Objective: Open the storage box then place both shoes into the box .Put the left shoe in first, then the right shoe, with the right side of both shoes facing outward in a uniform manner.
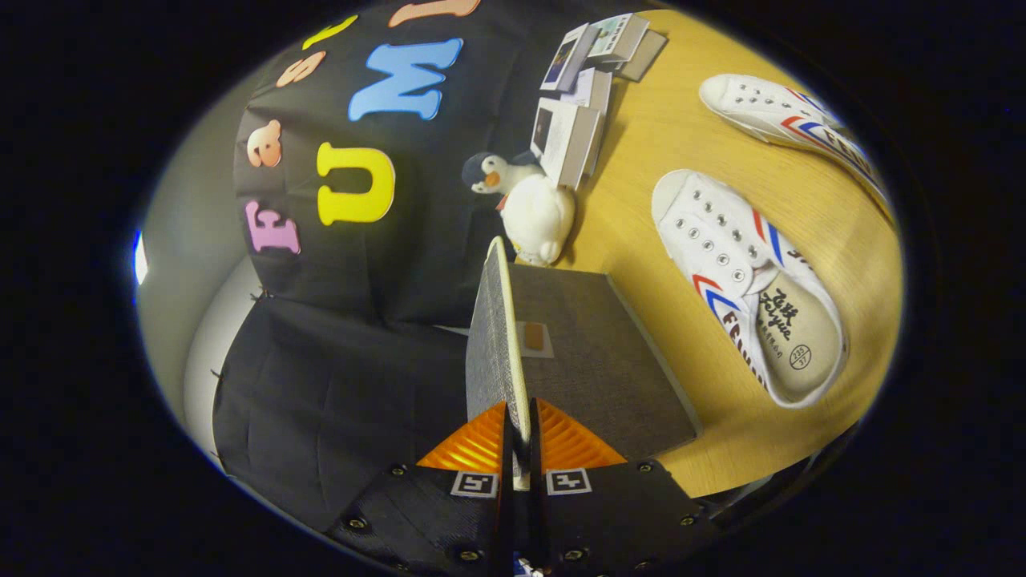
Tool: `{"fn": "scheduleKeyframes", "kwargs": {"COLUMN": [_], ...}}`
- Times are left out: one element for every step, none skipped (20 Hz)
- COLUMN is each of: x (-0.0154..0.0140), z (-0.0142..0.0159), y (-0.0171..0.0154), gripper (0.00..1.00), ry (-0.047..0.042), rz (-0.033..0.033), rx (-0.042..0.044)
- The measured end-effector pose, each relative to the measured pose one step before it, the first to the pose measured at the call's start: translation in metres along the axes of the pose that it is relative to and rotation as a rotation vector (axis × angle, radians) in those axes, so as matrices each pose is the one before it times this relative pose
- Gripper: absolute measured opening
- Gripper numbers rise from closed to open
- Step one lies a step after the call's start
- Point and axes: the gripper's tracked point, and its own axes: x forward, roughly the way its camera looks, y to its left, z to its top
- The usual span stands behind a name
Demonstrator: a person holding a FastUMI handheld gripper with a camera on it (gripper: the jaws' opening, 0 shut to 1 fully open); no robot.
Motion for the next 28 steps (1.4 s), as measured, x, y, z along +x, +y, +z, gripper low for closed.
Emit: {"fn": "scheduleKeyframes", "kwargs": {"x": [0.00051,0.00079,-0.00252,-0.00285,0.00046,-0.00196,-0.00246,-0.00143,-0.00239,-0.00104,-0.00059,-0.00019,0.00010,0.00058,0.00066,0.00203,0.00274,0.00263,0.00379,0.00427,0.00434,0.00506,0.00462,0.00630,0.00789,0.00533,0.00639,0.00618], "z": [-0.00181,-0.00282,0.00055,0.00093,-0.00251,-0.00176,-0.00230,0.00037,0.00086,0.00235,0.00082,0.00127,-0.00038,0.00084,0.00090,-0.00066,-0.00030,-0.00114,-0.00197,-0.00090,-0.00012,-0.00185,-0.00344,-0.00337,-0.00256,-0.00430,-0.00258,-0.00769], "y": [0.00024,0.00236,0.00165,0.00121,0.00216,0.00222,0.00630,0.00977,0.01057,0.00974,0.01086,0.00930,0.00991,0.01046,0.01179,0.01086,0.00993,0.01037,0.00983,0.00796,0.00837,0.01002,0.00905,0.00665,0.00620,0.00887,0.00550,0.00616], "gripper": [0.08,0.08,0.08,0.00,0.00,0.00,0.00,0.00,0.00,0.00,0.00,0.00,0.00,0.00,0.00,0.00,0.00,0.00,0.00,0.00,0.00,0.00,0.00,0.00,0.00,0.00,0.00,0.00], "ry": [0.01195,0.01896,-0.00458,-0.00928,0.01566,0.00731,0.01262,0.00596,-0.00102,-0.00376,-0.00035,0.00014,0.00332,0.00138,0.00194,0.00329,0.00530,0.00536,0.00582,0.00811,0.00026,0.00188,0.00523,0.00624,0.00434,0.00380,0.00504,0.00691], "rz": [-0.00010,-0.00082,-0.00165,-0.01657,-0.00316,-0.01269,0.00224,0.01628,0.01179,0.00804,0.00825,0.00310,0.00386,0.00787,0.00866,0.00955,0.00898,0.01138,0.00940,-0.00003,0.00312,0.00841,0.00385,0.00136,0.00436,0.00609,0.00617,0.00553], "rx": [-0.00523,-0.00841,-0.01726,-0.01895,-0.02474,-0.01858,-0.01454,-0.00793,-0.01324,-0.02113,-0.02544,-0.02300,-0.02039,-0.02172,-0.02127,-0.02110,-0.01721,-0.01570,-0.01456,-0.01233,-0.01636,-0.02312,-0.02668,-0.02642,-0.02087,-0.01775,-0.00986,-0.00468]}}
